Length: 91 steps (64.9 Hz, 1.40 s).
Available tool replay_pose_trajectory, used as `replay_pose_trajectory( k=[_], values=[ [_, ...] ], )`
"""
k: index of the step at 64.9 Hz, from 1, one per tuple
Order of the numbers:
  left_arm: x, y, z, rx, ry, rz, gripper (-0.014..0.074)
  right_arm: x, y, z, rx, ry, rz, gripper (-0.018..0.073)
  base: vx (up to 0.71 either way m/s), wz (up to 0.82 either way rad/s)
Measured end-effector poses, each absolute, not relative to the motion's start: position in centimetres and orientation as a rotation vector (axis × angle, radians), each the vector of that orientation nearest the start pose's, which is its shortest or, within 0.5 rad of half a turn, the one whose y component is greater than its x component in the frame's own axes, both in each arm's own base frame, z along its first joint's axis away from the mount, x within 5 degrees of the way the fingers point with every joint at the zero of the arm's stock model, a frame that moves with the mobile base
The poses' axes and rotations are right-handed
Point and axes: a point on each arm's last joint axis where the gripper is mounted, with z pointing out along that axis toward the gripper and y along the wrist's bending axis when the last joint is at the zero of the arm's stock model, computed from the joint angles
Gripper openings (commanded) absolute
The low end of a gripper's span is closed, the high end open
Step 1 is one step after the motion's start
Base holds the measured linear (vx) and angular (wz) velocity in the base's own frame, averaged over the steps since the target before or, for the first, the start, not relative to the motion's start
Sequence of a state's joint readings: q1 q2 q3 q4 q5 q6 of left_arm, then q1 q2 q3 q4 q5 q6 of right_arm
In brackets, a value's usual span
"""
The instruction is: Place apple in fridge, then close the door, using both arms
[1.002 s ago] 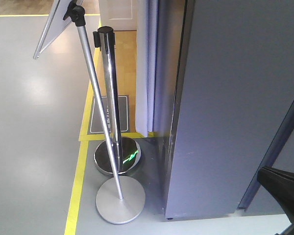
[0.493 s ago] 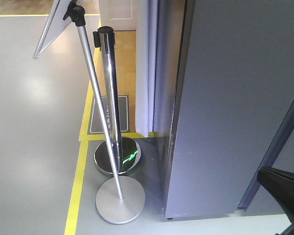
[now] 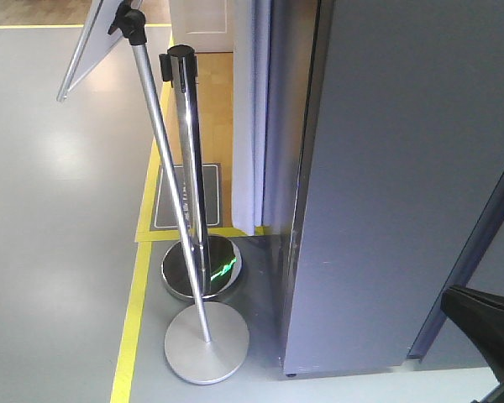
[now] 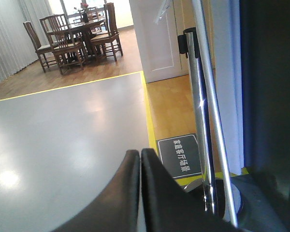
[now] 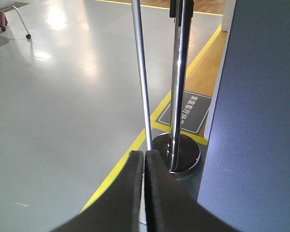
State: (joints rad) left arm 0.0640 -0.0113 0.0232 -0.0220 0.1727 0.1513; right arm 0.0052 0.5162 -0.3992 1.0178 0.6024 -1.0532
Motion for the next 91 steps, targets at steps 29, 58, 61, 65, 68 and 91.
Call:
replay_pose_trajectory(
  k=[29,58,61,65,68,91],
  values=[
    [5.6,0.3,19.0,0.058,1.669,0.143,-0.0006,9.4,4.3,28.3,-0.473,1.843,0.369,-0.0005,0.0,0.0],
    [5.6,0.3,19.0,0.058,1.669,0.143,-0.0006,6.6,1.9,24.5,-0.158,1.859,0.192,-0.0002,0.0,0.0],
    [5.6,0.3,19.0,0.058,1.669,0.143,-0.0006,6.5,1.6,23.5,-0.104,1.868,0.182,-0.0002,0.0,0.0],
    [5.6,0.3,19.0,0.058,1.669,0.143,-0.0006,6.2,1.3,22.7,-0.027,1.864,0.194,-0.0002,0.0,0.0],
    [5.6,0.3,19.0,0.058,1.669,0.143,-0.0006,6.2,1.1,22.1,0.003,1.854,0.183,-0.0002,0.0,0.0],
    [5.6,0.3,19.0,0.058,1.669,0.143,-0.0006,5.7,0.3,21.0,0.054,1.459,0.144,-0.0002,0.0,0.0]
  ],
)
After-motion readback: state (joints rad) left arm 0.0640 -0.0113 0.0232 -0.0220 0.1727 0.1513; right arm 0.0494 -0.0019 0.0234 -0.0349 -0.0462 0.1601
